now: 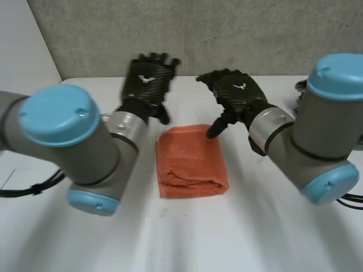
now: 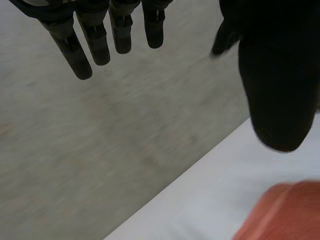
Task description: Fold the laundry.
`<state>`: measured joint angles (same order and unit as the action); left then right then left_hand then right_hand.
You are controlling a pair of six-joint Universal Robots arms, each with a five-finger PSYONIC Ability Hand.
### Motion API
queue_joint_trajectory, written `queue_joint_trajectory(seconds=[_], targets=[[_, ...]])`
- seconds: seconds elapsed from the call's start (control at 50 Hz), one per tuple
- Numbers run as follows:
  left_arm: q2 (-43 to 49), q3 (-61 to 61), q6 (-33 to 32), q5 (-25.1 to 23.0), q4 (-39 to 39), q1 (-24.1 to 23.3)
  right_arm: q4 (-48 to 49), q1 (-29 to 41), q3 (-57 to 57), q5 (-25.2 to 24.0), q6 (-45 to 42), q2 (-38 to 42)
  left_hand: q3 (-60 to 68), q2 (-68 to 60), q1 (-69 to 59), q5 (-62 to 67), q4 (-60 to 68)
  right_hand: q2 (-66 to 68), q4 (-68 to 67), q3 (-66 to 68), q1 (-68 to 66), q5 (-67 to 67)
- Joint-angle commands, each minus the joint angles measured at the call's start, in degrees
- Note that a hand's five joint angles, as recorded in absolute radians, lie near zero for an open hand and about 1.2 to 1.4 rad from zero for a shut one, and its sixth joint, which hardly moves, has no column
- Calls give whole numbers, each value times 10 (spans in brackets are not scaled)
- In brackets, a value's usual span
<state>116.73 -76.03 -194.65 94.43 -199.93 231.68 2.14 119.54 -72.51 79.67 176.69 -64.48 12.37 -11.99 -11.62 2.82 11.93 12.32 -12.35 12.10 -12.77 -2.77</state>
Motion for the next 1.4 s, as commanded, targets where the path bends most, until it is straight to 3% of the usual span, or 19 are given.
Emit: queue_joint_trajectory(seconds=[0.02,0.08,0.12,0.28,0.4,0.52,0.64,0.72,0.8,0.82,0.9,0.98,1.16,1.4], targets=[[127,111,8,-41,87,-24,-134,-19,119,5,1,118,-20,16,12,-24,-15,-23,23,-21,28,28],[170,150,8,-28,140,-23,-174,-19,158,2,5,165,-22,18,14,-26,-17,-23,23,-21,28,28],[206,176,5,6,209,-17,-199,-19,178,-2,8,197,-22,18,14,-26,-17,-23,23,-21,28,28],[228,171,-1,79,272,0,-223,-12,217,0,-20,266,-20,16,12,-24,-15,-23,23,-21,28,28],[208,151,-10,78,300,-4,-228,-10,218,37,-94,233,-20,16,12,-24,-15,-23,23,-21,28,28],[117,141,-6,69,292,-8,-196,-9,192,80,-125,162,-24,20,16,-28,-19,-23,23,-21,28,28],[38,127,-5,23,248,-2,-95,35,76,106,-186,84,-24,20,16,-28,-19,-23,23,-21,28,28],[-8,101,-4,-38,208,18,-24,67,-24,123,-214,52,-24,20,16,-28,-19,-23,23,-21,28,28],[-42,75,-4,-142,204,54,52,92,-120,125,-216,46,-24,20,16,-28,-19,-23,23,-21,28,28],[-51,68,-3,-192,205,62,69,99,-135,126,-216,47,-24,20,16,-28,-19,-23,23,-21,28,28],[-67,49,1,-301,216,66,143,137,-182,127,-223,56,-24,20,16,-28,-19,-23,23,-21,28,28],[-82,37,5,-353,230,71,194,141,-192,129,-224,88,-24,20,16,-28,-19,-23,23,-21,28,28],[-83,30,6,-361,230,71,268,141,-164,128,-243,148,-24,20,16,-28,-19,-23,23,-21,28,28],[-81,31,20,-361,228,69,285,140,-129,127,-286,173,-23,19,16,-28,-19,-23,23,-21,28,28]])
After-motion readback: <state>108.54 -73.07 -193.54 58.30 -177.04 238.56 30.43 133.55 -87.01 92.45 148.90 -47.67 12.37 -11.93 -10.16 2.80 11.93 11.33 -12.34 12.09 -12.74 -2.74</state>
